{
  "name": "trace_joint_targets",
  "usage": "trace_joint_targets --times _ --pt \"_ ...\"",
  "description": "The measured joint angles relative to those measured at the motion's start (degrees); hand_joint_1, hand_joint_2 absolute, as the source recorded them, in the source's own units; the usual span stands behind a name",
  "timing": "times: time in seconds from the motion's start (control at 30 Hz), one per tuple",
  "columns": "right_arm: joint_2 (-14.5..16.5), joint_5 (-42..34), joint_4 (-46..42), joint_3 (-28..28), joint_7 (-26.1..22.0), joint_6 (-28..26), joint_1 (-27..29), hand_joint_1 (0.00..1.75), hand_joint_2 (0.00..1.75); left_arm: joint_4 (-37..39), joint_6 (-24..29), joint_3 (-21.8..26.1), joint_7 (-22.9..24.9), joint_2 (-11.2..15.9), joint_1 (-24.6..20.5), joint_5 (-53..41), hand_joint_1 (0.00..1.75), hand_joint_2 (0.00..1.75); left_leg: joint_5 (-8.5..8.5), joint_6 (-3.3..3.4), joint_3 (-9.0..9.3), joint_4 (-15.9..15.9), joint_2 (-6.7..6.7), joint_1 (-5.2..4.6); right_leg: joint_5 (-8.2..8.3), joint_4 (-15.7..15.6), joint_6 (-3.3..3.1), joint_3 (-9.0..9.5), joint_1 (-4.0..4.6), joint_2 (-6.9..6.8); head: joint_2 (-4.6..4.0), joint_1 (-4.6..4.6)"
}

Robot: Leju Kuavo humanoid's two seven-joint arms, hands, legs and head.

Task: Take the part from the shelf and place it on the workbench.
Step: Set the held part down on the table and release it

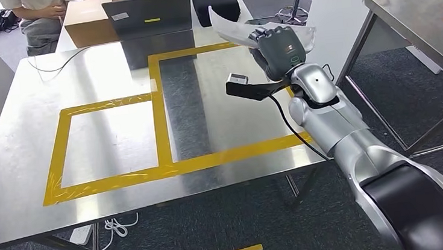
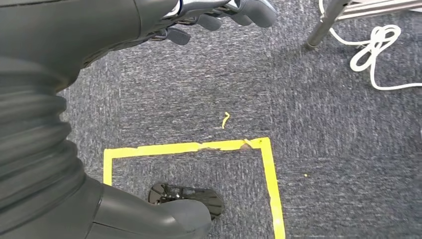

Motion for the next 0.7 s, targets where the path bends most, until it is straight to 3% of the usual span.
trace_joint_targets --times 0.23,0.67,0.7 --pt "1.14 -0.08 1.49 0.21 5.15 -1.02 5.92 1.75 1.75 0.0 -0.07 -0.51 -0.55 -0.54 -0.26 -0.85 0.0 1.75 0.02 -0.07 0.08 -0.13 0.01 0.05 -0.06 0.02 -0.1 0.0 0.04 0.0 0.0 -0.01" --pt "2.74 0.38 3.76 0.21 3.76 0.04 11.01 1.75 1.75 0.0 0.09 -0.57 -2.09 -0.58 -0.18 0.22 0.0 1.75 0.02 -0.08 0.08 -0.16 0.01 0.05 -0.11 0.04 -0.18 0.0 0.05 0.0 0.0 0.0" --pt "2.89 0.48 3.87 0.21 3.72 0.03 11.17 1.31 1.31 0.0 0.16 -0.58 -2.2 -0.6 -0.16 0.27 0.0 1.75 0.02 -0.08 0.08 -0.16 0.01 0.05 -0.11 0.04 -0.18 0.0 0.05 0.0 0.0 0.0"
